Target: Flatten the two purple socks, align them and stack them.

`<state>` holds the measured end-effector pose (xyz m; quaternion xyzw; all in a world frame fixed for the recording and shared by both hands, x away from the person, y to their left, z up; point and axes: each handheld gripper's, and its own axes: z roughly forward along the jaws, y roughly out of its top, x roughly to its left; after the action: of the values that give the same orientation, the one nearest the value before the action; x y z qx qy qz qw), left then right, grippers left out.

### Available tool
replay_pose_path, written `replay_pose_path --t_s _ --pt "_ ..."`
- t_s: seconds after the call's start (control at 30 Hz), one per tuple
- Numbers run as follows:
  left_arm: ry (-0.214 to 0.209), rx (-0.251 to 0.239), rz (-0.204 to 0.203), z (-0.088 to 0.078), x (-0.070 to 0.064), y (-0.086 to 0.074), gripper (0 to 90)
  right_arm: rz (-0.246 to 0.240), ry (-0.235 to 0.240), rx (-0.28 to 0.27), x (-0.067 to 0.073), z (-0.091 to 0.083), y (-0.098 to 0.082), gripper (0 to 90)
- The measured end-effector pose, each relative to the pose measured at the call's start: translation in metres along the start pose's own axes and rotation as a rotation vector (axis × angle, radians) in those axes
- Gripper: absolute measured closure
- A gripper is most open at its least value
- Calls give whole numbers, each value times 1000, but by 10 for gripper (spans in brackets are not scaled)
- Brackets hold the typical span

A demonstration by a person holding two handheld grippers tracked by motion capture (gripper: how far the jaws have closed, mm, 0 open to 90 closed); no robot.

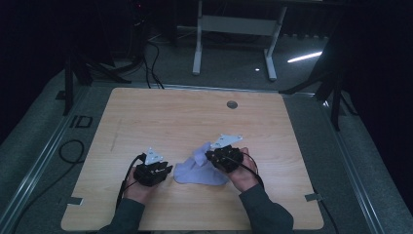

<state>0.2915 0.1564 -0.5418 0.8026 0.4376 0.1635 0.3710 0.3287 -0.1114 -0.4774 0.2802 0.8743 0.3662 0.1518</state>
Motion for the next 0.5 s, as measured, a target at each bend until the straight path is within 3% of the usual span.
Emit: replay_pose_path --t_s 0.23,0.5 --pt "-6 8 4 1 -2 0 711 12 35 21 9 17 2 853" --pt "0 5 8 1 -3 0 712 57 91 70 17 44 3 854"
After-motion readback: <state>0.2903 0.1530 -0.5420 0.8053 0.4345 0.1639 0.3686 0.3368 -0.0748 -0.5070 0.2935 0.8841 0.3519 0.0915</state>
